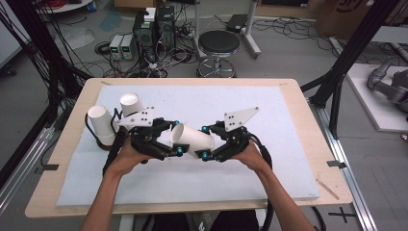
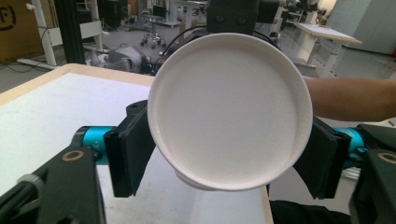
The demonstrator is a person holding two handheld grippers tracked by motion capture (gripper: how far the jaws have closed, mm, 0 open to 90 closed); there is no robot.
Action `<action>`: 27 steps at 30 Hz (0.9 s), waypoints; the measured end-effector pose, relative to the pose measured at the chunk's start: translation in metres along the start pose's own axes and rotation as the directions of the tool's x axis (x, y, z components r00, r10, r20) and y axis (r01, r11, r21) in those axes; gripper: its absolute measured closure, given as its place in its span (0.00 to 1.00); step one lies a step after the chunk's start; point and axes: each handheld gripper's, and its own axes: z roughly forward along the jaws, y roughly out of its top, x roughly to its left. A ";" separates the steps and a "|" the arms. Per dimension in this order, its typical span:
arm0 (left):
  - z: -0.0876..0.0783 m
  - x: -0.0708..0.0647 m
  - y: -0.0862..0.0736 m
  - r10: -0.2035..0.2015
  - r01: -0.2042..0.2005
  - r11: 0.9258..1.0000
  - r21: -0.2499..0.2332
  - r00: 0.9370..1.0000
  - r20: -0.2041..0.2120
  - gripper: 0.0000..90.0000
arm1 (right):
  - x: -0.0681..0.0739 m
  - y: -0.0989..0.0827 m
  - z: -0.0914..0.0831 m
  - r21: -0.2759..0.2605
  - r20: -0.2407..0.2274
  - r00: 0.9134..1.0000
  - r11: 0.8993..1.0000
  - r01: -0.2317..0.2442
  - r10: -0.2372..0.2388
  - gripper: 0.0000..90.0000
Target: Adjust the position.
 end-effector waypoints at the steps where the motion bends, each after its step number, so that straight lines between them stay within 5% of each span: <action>1: 0.000 0.000 0.000 -0.004 0.004 1.000 -0.003 1.000 -0.006 0.28 | 0.000 0.000 -0.001 0.001 0.004 1.000 1.000 -0.002 0.002 0.37; 9: -0.005 0.002 0.000 -0.022 0.022 0.999 -0.024 1.000 -0.004 0.07 | 0.000 0.000 -0.001 -0.002 -0.003 1.000 1.000 -0.001 0.001 0.36; 17: -0.012 0.003 -0.001 -0.033 0.033 0.999 -0.039 0.999 -0.006 0.06 | 0.001 0.000 -0.004 -0.002 0.001 1.000 1.000 -0.001 0.001 0.36; 27: -0.019 0.001 0.002 -0.024 0.024 0.999 0.022 0.999 -0.026 0.06 | 0.002 0.000 -0.007 -0.003 0.003 1.000 1.000 -0.001 0.001 0.36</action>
